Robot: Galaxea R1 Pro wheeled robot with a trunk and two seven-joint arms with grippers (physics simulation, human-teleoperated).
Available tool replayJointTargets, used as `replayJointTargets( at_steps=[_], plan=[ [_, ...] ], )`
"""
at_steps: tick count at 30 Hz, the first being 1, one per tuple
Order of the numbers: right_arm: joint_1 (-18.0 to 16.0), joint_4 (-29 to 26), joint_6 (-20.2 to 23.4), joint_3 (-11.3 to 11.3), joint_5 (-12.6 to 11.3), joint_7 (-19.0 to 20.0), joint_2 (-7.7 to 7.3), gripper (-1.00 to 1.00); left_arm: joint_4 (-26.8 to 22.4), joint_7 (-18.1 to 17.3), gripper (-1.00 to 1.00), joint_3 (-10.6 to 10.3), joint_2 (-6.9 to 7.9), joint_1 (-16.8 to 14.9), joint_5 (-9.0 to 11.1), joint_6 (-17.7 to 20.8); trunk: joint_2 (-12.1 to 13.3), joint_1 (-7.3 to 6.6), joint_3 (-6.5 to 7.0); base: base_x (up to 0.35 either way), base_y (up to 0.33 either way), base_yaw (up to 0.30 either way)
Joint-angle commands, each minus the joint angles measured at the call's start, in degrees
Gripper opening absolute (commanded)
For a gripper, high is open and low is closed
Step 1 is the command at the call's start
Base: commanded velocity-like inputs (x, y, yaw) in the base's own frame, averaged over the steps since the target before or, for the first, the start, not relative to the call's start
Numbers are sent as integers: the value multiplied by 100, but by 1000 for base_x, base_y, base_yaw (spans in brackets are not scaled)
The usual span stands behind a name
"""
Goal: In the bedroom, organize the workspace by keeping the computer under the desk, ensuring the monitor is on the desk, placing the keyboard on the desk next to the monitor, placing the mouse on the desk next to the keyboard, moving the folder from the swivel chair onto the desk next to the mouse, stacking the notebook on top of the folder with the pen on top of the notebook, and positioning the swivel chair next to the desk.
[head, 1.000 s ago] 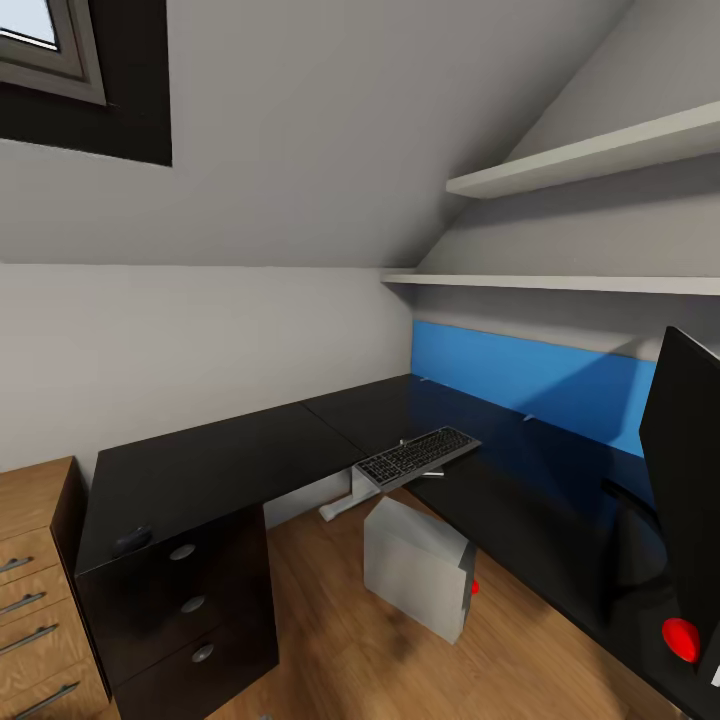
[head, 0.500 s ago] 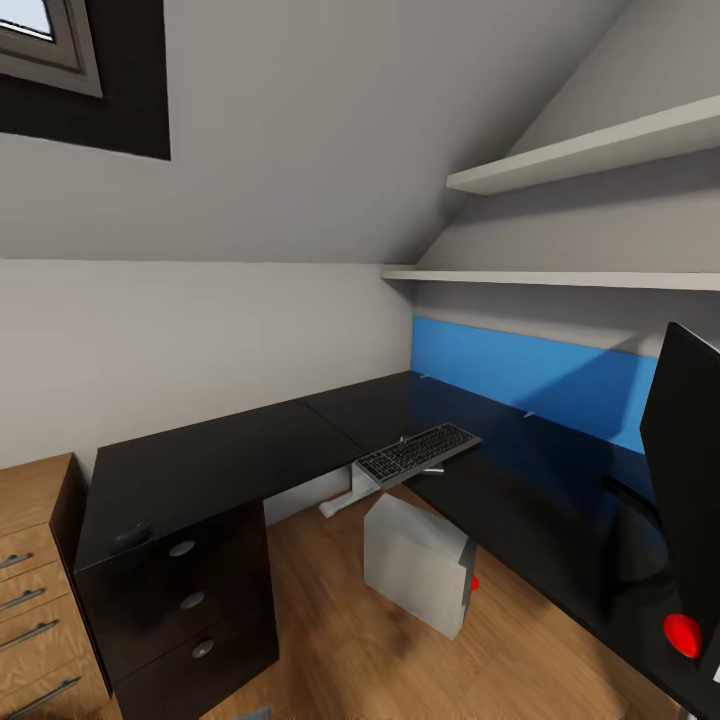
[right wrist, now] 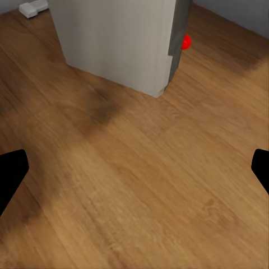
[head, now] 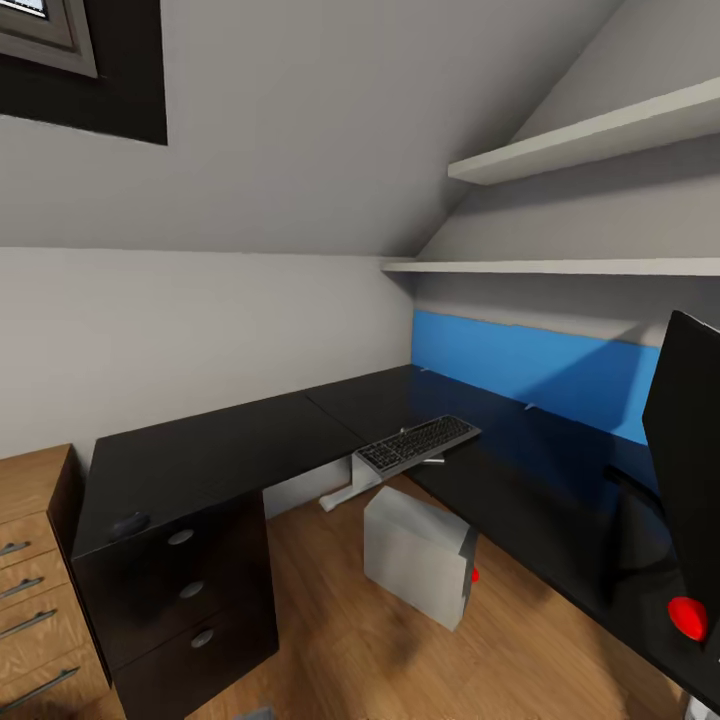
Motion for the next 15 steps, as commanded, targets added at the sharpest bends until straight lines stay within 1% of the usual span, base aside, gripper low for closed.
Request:
replayJointTargets(
  at_steps=[1, 15],
  plan=[
    [-5, 4, -8, 49, -29, -40, -3, 100, 2, 36, 100, -35, 4, -6, 52, -30, -5, 0, -7, 0, 0, 0],
    [-5, 4, 1, 52, -18, -35, -3, 100, 10, 36, 100, -36, 4, -6, 44, -30, -5, 0, -7, 0, 0, 0]
  ],
)
